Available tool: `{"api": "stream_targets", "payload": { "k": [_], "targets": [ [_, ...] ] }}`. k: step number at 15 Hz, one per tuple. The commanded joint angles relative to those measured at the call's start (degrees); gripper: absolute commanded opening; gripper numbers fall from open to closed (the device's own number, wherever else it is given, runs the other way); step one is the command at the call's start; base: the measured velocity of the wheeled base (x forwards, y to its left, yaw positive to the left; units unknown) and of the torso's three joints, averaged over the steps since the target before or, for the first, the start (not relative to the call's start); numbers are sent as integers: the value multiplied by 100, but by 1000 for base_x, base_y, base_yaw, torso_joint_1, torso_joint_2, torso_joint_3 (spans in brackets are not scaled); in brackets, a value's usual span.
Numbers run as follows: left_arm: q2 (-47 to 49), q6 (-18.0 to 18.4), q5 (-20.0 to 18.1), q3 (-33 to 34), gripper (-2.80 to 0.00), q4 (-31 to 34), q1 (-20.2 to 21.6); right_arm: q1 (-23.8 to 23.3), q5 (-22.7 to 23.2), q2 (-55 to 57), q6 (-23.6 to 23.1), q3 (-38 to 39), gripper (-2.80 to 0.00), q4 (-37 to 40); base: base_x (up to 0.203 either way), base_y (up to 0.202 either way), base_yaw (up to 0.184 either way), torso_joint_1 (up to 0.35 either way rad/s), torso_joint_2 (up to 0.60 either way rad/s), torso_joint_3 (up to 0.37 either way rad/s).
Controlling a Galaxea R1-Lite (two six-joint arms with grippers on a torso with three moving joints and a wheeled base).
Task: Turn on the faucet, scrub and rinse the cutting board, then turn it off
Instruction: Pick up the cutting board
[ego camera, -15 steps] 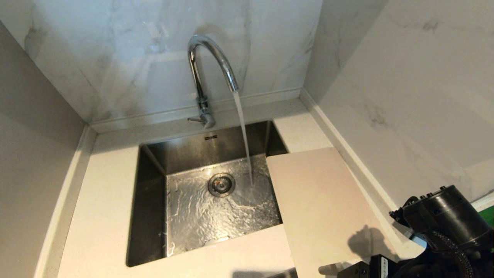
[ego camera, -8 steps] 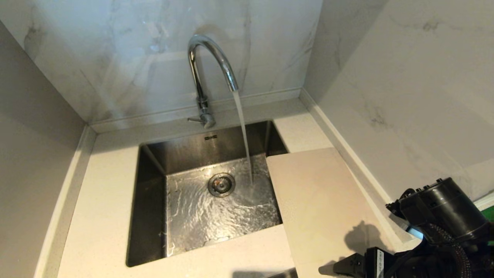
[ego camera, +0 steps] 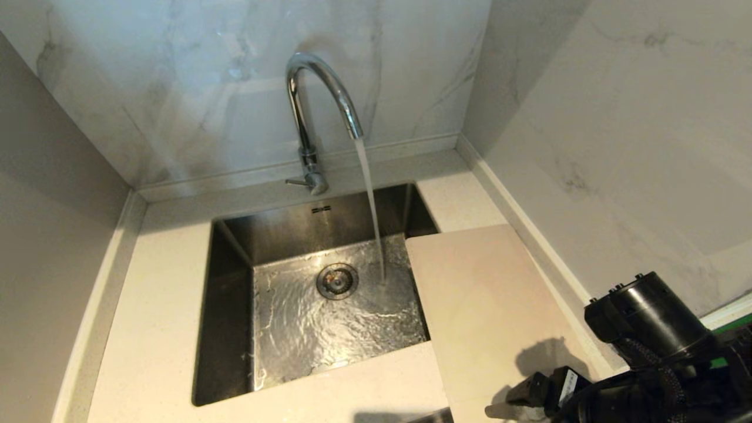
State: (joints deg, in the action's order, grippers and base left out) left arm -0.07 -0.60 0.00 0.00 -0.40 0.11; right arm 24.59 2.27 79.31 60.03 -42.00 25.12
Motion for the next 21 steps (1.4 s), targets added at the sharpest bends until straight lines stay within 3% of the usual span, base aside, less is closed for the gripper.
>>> {"api": "stream_targets", "payload": {
  "k": [1, 8, 13, 17, 21],
  "targets": [
    [-1, -2, 0, 0, -280, -4, -2, 2, -31, 107, 641, 9, 0, 97, 0, 0, 0, 0, 0, 0],
    [-1, -2, 0, 0, -280, 0, 7, 2, -161, 736, 2280, -175, 0, 108, 0, 0, 0, 0, 0, 0],
    [-1, -2, 0, 0, -280, -3, -2, 2, -385, 970, 2331, 137, 0, 84, 0, 0, 0, 0, 0, 0],
    [-1, -2, 0, 0, -280, -4, 7, 2, -403, 1085, 2321, 575, 0, -662, 0, 0, 0, 0, 0, 0],
    [-1, -2, 0, 0, -280, -3, -1, -7, -403, 1392, 2329, 578, 0, -851, 0, 0, 0, 0, 0, 0]
  ]
}}
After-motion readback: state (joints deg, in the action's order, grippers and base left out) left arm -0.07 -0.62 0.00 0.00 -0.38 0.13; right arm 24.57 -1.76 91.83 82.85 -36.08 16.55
